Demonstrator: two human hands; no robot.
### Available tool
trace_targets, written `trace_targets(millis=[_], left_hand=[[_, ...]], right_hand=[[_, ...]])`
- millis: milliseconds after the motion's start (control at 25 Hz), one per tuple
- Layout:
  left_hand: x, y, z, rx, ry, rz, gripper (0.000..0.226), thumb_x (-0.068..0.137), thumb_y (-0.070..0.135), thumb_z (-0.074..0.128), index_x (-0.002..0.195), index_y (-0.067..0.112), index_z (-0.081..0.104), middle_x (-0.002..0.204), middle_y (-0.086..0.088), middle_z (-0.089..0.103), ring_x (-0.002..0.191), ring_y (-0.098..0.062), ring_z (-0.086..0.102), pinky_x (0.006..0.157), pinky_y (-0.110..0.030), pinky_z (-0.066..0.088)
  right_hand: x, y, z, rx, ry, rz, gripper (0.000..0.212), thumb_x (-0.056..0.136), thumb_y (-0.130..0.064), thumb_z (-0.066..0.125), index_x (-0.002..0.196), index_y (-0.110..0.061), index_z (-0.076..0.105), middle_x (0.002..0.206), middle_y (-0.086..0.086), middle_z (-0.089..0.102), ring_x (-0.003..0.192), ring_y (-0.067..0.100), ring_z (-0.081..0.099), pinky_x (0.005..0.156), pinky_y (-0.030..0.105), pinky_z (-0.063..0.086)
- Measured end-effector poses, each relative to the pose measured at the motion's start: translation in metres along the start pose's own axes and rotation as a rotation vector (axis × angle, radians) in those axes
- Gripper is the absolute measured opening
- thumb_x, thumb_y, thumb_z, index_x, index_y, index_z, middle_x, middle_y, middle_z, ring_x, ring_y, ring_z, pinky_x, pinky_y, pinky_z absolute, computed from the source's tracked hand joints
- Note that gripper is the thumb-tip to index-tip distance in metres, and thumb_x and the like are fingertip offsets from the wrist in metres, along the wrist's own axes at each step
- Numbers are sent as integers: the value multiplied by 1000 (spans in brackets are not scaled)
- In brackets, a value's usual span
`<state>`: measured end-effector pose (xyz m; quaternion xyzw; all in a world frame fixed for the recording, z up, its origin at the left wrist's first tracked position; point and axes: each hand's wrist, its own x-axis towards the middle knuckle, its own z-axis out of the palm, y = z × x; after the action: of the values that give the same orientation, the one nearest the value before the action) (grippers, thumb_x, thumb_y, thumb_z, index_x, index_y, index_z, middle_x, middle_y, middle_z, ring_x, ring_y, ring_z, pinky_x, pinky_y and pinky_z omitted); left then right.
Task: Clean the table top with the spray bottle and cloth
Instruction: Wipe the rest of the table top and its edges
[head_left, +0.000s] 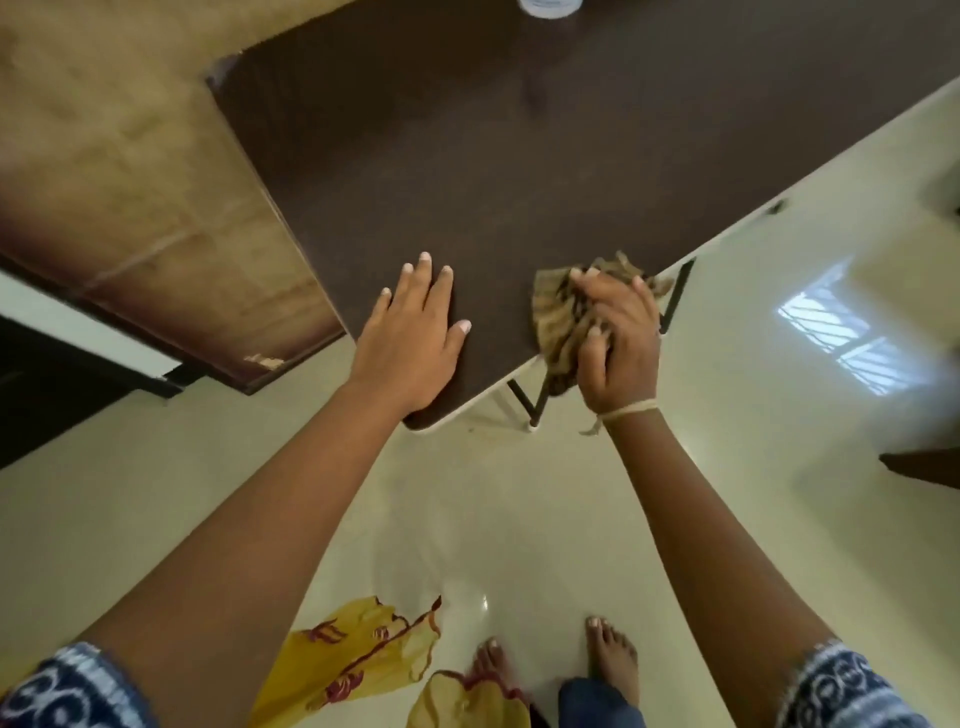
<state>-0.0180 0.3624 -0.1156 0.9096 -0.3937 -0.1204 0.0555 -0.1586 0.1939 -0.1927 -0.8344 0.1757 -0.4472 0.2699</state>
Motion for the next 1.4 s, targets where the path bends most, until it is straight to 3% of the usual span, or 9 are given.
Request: trace_targets(millis=[200, 280, 360, 520, 720, 960, 1080, 1320, 1400], left_hand=[[25, 32, 16, -57, 176, 113, 48, 104, 26, 30, 151, 17, 28, 162, -5, 18, 151, -20, 11, 119, -53, 9], [35, 33, 15, -57, 181, 180, 45, 103, 24, 31, 148, 18, 34, 161, -2, 23, 150, -19, 15, 120, -53, 10], [44, 41, 15, -108, 162, 230, 44, 103, 25, 33, 146, 20, 37, 160, 1, 25, 150, -15, 15, 121, -50, 7], [60, 60, 18, -139, 101, 337, 41, 104, 32, 38, 144, 28, 41, 159, 6, 29, 150, -11, 15, 122, -47, 5], [94, 78, 14, -138, 124, 365, 45, 102, 21, 32, 146, 26, 40, 158, 5, 31, 149, -14, 19, 121, -49, 10], [137, 108, 7, -68, 97, 391, 48, 102, 18, 34, 149, 25, 35, 159, 4, 28, 149, -13, 18, 121, -46, 9], [161, 133, 5, -36, 78, 415, 48, 102, 21, 35, 150, 25, 34, 160, 3, 28, 149, -14, 19, 121, -47, 11], [223, 192, 8, -25, 91, 409, 49, 101, 23, 34, 149, 27, 35, 160, 2, 27, 149, -16, 19, 118, -55, 11], [242, 215, 10, -29, 92, 457, 48, 100, 19, 37, 147, 29, 39, 159, 1, 29, 149, -17, 21, 117, -57, 11]], right_hand=[[41, -4, 27, 298, 403, 594, 24, 92, -9, 46, 109, -15, 62, 139, 13, 50, 139, 25, 34, 119, 48, 24], [23, -31, 35, 272, 307, 648, 24, 94, -19, 44, 105, -14, 65, 153, 8, 36, 149, 25, 18, 121, 49, 17], [-8, -71, 40, 297, 147, 714, 39, 99, -27, 39, 126, -14, 63, 163, -3, 11, 152, 18, 2, 123, 41, 13], [-17, -105, 42, 341, 43, 774, 47, 106, -27, 31, 152, -24, 32, 161, -17, -16, 150, 4, 4, 118, 38, 30], [39, -22, 22, 240, 108, 755, 53, 103, -21, 39, 154, -17, 24, 164, 2, -11, 146, -3, -3, 111, 4, 9], [140, 137, -37, 209, 248, 782, 52, 100, -12, 41, 150, -3, 31, 161, 19, 2, 150, 30, 7, 103, -5, 0], [175, 189, -70, 198, 245, 831, 53, 99, -18, 39, 150, -7, 31, 163, 14, 2, 151, 26, 7, 112, 8, 3], [175, 163, -72, 110, 192, 879, 54, 102, -16, 41, 153, -10, 25, 163, 13, -7, 151, 21, 6, 98, -9, 2], [149, 126, -62, 151, 158, 885, 56, 103, -19, 40, 155, -18, 18, 163, 7, -11, 148, 2, 4, 97, -9, 8]])
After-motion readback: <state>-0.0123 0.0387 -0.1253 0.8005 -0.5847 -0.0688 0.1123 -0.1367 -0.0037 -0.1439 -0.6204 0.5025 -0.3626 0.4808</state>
